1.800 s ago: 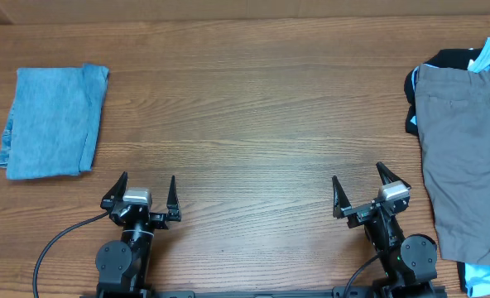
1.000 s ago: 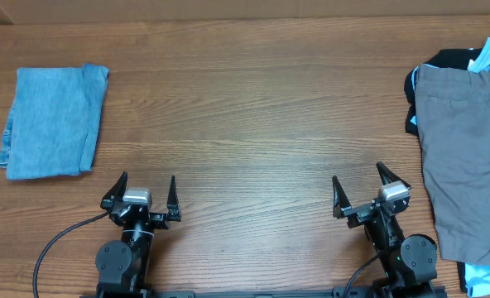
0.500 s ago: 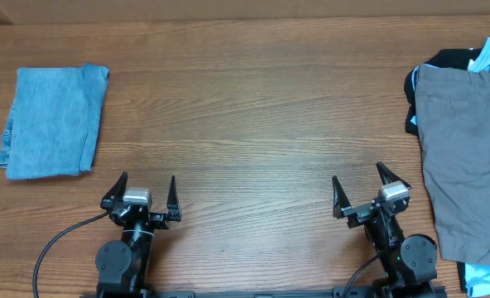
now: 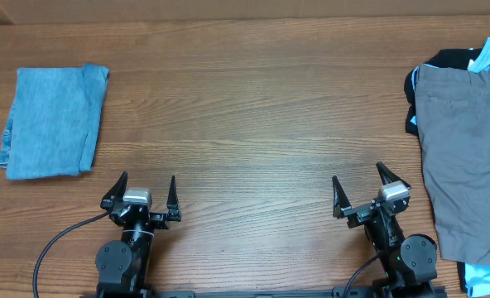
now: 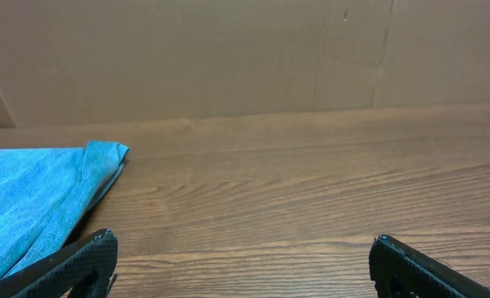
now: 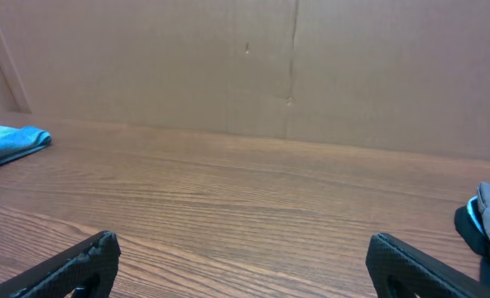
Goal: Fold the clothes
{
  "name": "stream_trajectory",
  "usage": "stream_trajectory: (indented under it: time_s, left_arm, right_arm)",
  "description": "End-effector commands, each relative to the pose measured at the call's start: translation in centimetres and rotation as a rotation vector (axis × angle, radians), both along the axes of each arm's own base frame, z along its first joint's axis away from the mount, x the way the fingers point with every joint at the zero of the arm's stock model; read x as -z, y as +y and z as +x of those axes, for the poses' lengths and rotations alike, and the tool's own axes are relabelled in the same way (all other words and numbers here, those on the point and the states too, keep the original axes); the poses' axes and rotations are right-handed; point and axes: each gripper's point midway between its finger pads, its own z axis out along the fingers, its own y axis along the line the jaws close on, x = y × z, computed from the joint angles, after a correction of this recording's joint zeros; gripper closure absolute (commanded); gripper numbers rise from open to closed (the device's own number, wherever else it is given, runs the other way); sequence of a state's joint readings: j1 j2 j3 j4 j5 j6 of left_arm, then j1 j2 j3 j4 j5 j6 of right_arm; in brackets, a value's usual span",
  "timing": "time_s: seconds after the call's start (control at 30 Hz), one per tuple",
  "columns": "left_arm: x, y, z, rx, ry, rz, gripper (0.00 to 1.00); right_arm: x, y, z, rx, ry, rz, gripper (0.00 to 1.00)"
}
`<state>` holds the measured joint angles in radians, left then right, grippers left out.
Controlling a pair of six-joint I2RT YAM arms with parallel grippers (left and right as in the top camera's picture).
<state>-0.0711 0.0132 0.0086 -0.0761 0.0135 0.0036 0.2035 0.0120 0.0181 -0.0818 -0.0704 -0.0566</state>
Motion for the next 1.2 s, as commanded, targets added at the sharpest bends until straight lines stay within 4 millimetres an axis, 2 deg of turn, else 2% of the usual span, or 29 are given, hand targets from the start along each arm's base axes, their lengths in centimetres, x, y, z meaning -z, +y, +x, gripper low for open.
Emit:
stream_trajectory:
  time_s: [0.0,0.4,0.53,1.03,1.1,1.17]
  left_arm:
    - [0.1,0.3,0.0,-0.017,-0.003,0.017,0.0]
    - [0.1,0.3,0.0,-0.017,-0.003,0.017,0.0]
    - [0.1,2.1,0.1,-0.088,-0.002,0.017,0.0]
    - [0.1,2.1,0.1,-0.088,-0.003,0.017,0.0]
    - [0.1,2.1,0.1,-0.088,-0.003,0.017,0.0]
    - [0.1,2.1,0.1,-0.088,-0.003,0.017,0.0]
  right_arm:
    - [0.2,-0.2,0.1,0.013,-0.004,-0.003,0.0]
    - [0.2,-0.2,0.1,0.013,-0.004,-0.003,0.0]
    - [0.2,-0.2,0.1,0.013,-0.004,-0.003,0.0]
    - [0.2,-0.2,0.1,0.011,-0.004,0.002,0.0]
    - [-0.2,1.0,-0.3,-0.063,0.001,0.064,0.0]
    - [-1.5,3.0,-1.3,-0.189,-0.024,0.077,0.0]
